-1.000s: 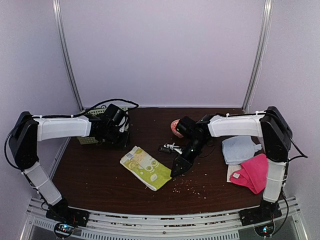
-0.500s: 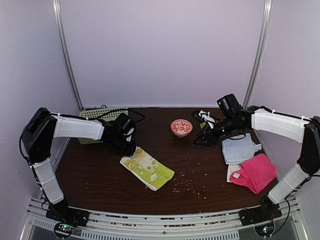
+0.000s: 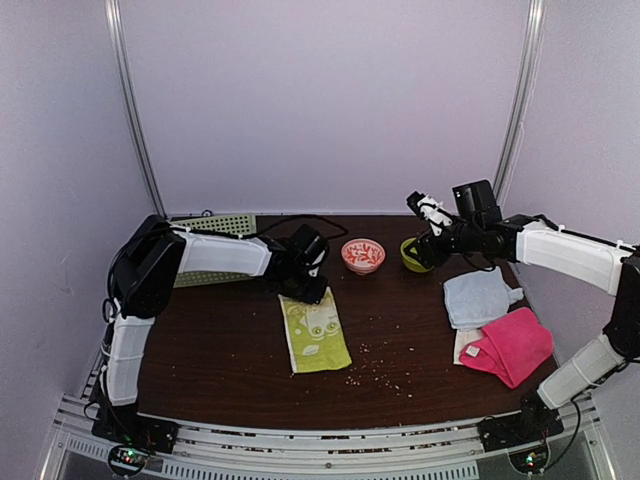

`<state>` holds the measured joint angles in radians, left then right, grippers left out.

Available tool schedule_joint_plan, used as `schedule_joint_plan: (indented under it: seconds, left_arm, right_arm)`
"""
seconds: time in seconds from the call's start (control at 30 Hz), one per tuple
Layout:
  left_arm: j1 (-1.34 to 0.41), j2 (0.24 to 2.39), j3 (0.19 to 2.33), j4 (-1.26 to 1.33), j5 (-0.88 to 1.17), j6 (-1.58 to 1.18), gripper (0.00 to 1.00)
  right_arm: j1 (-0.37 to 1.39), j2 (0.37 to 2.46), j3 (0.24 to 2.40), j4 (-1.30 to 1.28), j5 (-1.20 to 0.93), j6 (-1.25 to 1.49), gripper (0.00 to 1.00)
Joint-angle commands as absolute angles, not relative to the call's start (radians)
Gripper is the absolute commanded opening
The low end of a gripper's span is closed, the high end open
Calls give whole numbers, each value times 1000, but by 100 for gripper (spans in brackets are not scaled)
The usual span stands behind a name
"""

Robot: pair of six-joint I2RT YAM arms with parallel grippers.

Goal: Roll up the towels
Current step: Adjust the towel at the center of the board.

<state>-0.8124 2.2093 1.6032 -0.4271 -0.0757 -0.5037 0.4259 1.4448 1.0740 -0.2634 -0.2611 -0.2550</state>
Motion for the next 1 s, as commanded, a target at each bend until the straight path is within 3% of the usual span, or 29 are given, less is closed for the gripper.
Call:
schedule_joint_plan:
  seconds: [0.0, 0.13, 0.23, 0.43, 0.6, 0.97]
  left_arm:
    - [-827, 2198, 1601, -469, -131, -473, 14]
    - [-856, 2062, 1484, -441, -220, -421, 37]
    - [-905, 1980, 1389, -429, -281, -410, 44]
    - [-994, 1851, 1189, -351, -245, -444, 42]
    - [-997, 1852, 1126, -324, -189, -507, 27]
    - [-1028, 1915, 1081, -287, -130, -520, 26]
  right_arm:
    - [412, 1446, 1066, -219, -231, -208, 72]
    - [406, 1460, 1073, -242, -281, -225, 99]
    - [407, 1517, 1123, -338, -350, -270, 100]
    - [408, 1540, 1110, -357, -433, -316, 92]
    - [414, 1587, 1132, -394, -511, -325, 82]
    - [420, 1602, 1129, -405, -547, -343, 77]
